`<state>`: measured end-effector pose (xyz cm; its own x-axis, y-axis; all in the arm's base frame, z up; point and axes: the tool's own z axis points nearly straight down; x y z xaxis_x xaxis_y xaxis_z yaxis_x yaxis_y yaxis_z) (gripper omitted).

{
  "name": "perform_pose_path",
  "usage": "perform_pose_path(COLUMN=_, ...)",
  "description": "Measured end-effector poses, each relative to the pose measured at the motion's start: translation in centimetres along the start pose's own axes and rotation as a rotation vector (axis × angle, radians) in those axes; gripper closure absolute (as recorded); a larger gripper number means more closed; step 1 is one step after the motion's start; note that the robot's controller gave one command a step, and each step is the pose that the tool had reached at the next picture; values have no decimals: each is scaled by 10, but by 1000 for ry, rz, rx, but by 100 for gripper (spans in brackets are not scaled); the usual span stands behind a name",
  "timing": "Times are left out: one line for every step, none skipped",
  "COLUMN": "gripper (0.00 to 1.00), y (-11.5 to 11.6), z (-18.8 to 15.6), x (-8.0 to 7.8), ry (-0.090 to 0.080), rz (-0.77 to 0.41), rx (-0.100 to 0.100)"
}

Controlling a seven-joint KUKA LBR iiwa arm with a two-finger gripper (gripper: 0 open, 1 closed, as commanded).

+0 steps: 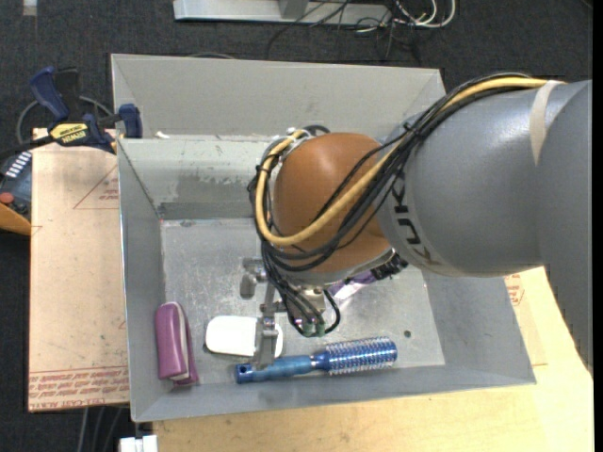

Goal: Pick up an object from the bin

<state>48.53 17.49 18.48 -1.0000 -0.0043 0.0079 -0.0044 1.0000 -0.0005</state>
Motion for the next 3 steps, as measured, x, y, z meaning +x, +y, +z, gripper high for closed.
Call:
perform_pose_path(gripper=0, y=-1, z=-5, x=-2, ry=-8, rz=5, rx=-2)
perform_pose_path(gripper=0, y=-54, z=73, x=3, ry=-6, rz=-87, rx=-2)
perform_pose_path(gripper=0, y=-5, z=91, x=0, ry=-9, rz=51, rx=-3)
